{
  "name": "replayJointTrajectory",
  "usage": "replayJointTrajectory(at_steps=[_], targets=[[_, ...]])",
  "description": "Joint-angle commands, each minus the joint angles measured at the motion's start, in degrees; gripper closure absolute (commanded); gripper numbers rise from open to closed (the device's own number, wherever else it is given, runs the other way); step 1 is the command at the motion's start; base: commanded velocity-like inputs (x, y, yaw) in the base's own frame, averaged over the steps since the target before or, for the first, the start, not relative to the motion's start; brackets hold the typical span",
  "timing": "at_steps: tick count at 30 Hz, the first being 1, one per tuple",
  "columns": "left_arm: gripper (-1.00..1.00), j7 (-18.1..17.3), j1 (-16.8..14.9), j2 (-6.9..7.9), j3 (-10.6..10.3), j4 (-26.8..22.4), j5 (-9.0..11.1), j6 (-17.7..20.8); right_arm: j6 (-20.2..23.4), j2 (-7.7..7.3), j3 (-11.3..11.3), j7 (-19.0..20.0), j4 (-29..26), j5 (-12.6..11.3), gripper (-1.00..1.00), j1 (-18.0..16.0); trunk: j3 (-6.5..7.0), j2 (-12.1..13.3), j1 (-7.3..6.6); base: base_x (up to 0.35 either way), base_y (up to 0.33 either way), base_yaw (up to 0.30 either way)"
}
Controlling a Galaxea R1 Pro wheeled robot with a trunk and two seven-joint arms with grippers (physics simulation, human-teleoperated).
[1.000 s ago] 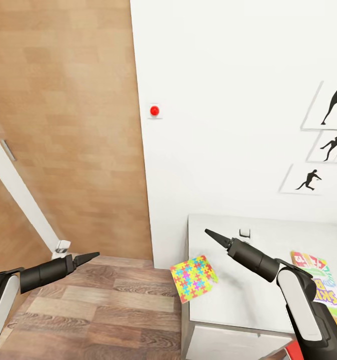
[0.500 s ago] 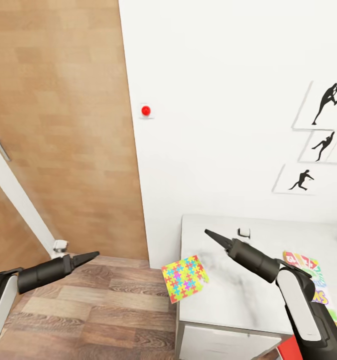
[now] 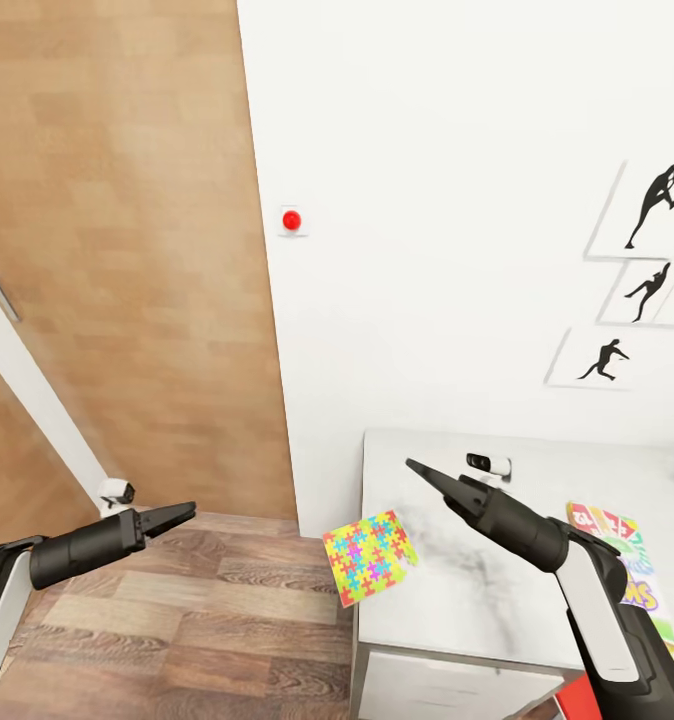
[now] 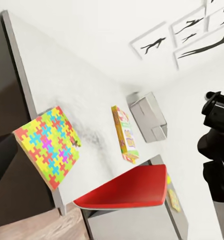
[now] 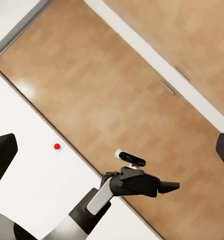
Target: Put all the toys in the child's room - the three board games (two on the bed and one on the table), the two jigsaw puzzles on the table, and the tennis ball on the table - inside the toy box on the table in the child's room.
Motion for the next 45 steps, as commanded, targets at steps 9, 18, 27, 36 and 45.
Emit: replayJointTrajectory(at_steps=[9,18,27,36,45], targets=[[-1.00,4.03,-3.27,-3.88,-0.37,7.55,-0.35,0.49,0.44,-0.48,-0.70,0.44,0.00,-0.17,-1.00,-0.05,-1.73,-3.74,2.01,0.000,0.000,0.000],[-1.00,16.53,-11.62,-11.02,-5.99,23.41,-0.25,-0.15,0.35,-0.49,-0.69,0.39,0.00,-0.17,-1.00,-0.05,-3.35,-7.35,3.99,0.000,0.000,0.000],[-1.00,19.85,-12.52,-13.30,-6.57,25.34,-0.21,-0.92,0.13,-0.40,-0.68,0.32,0.00,-0.12,-1.00,-0.05,-4.97,-10.96,5.96,0.000,0.000,0.000],[-1.00,19.95,-12.56,-13.25,-6.40,25.44,-0.22,-0.93,0.03,-0.33,-0.68,0.23,0.00,-0.09,-1.00,-0.05,-6.58,-14.57,7.94,0.000,0.000,0.000],[-1.00,20.02,-12.69,-13.04,-6.08,25.64,-0.11,-0.72,0.02,-0.28,-0.68,0.23,0.00,-0.09,-1.00,-0.05,-8.20,-18.18,9.92,0.000,0.000,0.000]])
